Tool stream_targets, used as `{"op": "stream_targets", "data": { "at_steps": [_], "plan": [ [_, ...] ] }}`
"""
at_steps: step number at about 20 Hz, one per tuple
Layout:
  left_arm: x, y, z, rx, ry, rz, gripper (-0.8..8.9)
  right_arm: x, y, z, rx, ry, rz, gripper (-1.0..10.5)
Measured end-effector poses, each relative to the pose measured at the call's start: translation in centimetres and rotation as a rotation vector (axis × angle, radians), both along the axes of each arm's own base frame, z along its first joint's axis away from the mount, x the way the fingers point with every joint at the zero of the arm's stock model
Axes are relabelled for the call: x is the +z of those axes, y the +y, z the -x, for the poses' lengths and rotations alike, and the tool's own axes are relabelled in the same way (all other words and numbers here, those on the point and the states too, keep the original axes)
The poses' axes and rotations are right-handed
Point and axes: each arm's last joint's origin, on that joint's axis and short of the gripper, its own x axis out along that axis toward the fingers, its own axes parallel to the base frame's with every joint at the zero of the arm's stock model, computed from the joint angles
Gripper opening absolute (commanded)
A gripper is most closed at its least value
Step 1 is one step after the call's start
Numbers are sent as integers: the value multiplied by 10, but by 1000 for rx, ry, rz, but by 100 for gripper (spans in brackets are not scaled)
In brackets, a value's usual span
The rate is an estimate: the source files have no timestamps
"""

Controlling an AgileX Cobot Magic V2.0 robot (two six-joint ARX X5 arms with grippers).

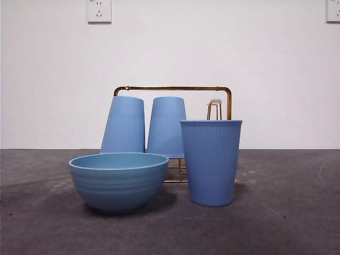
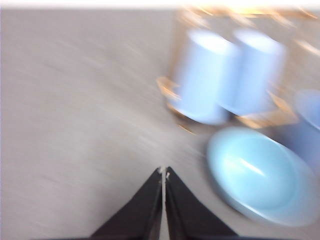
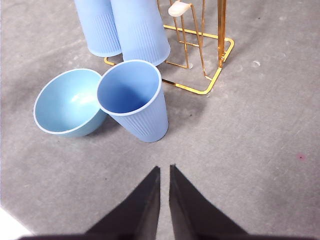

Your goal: Right arm lift cup from the cupboard, then place it on the right of the bowl

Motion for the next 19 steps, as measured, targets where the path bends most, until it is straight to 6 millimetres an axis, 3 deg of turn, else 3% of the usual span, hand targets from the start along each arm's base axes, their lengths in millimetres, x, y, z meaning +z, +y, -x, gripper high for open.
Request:
{"op": "stream_targets", "data": {
  "at_steps": [1, 2, 10, 11, 12, 13, 14, 15, 19],
  "plan": [
    [-34, 11, -5, 64, -84, -25, 7, 0, 0, 0, 0, 0, 0, 32],
    [-100, 27, -9, 95, -226, 1, 7, 0, 0, 0, 0, 0, 0, 32],
    [-103, 27, -10, 90, -227, -12, 7, 1, 0, 0, 0, -9, -3, 32],
    [-103, 27, -10, 90, -226, -13, 7, 2, -3, 3, -20, -44, -14, 32],
    [-103, 27, -10, 90, -226, -13, 7, -7, -20, 10, -172, -249, -50, 32],
    [-103, 27, -10, 90, -226, -13, 7, -14, -26, 12, -237, -322, -44, 32],
    [-103, 27, -10, 90, -226, -13, 7, -27, -32, 13, -314, -406, -16, 31],
    [-103, 27, -10, 90, -226, -13, 7, -131, -45, 4, -492, -535, 147, 19],
    [-103, 27, -10, 90, -226, -13, 7, -137, -49, 3, -540, -523, 178, 19]
  ]
}}
